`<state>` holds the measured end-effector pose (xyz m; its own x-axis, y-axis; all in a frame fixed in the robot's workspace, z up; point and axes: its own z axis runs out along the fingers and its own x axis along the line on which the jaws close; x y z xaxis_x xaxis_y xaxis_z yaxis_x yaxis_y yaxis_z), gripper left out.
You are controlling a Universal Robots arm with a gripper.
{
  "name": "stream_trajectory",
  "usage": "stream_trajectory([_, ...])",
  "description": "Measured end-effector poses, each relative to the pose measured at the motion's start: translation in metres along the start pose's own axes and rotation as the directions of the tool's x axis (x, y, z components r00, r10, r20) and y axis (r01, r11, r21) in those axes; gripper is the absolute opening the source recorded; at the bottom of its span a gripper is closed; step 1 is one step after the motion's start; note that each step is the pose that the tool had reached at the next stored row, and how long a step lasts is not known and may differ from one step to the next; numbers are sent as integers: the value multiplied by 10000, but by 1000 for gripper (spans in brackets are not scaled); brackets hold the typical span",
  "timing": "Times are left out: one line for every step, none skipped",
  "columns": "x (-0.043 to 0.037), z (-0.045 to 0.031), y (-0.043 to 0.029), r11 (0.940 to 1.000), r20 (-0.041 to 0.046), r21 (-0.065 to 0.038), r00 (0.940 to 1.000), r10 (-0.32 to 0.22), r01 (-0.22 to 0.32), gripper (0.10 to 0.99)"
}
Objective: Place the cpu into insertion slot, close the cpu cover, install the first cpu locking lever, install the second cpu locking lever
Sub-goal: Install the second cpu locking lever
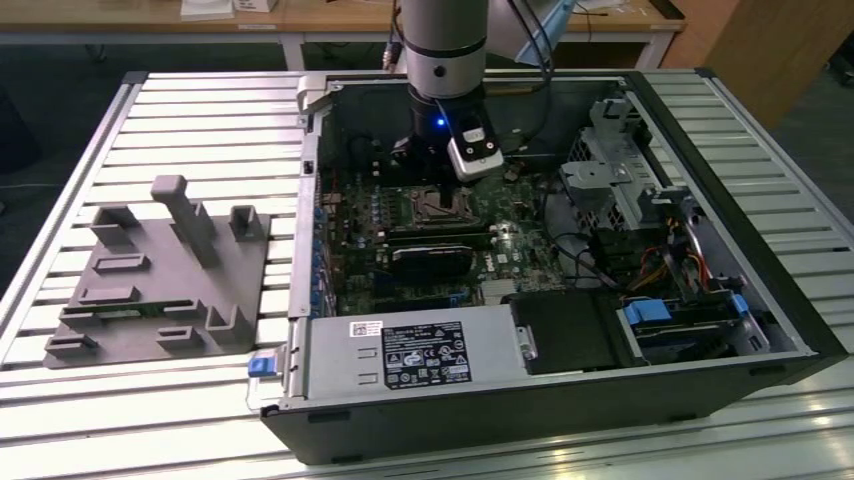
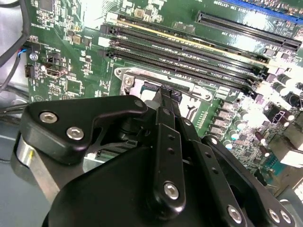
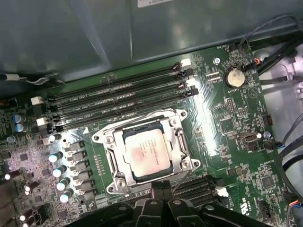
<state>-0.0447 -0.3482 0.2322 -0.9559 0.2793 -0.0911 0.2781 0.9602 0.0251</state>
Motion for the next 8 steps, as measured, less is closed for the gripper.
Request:
stream_trajectory([-1, 0, -5, 10000, 0, 0, 10000, 0, 0, 106])
stream_trajectory([-3, 0, -7, 10000, 1, -1, 10000, 0, 0, 106])
stream_trajectory([-3, -1, -9, 10000, 0, 1, 10000, 1, -1, 106])
stream_trajectory([-4, -3, -10, 10000, 0, 2, 10000, 1, -1, 106])
stream_trajectory([-5, -6, -12, 10000, 0, 1, 10000, 0, 0, 106])
stream_trajectory([-7, -10, -15, 10000, 0, 0, 10000, 0, 0, 106])
stream_trajectory([-8, -14, -18, 10000, 0, 0, 10000, -1, 1, 106])
stream_trajectory([-10, -14, -23, 10000, 0, 0, 10000, -1, 1, 106])
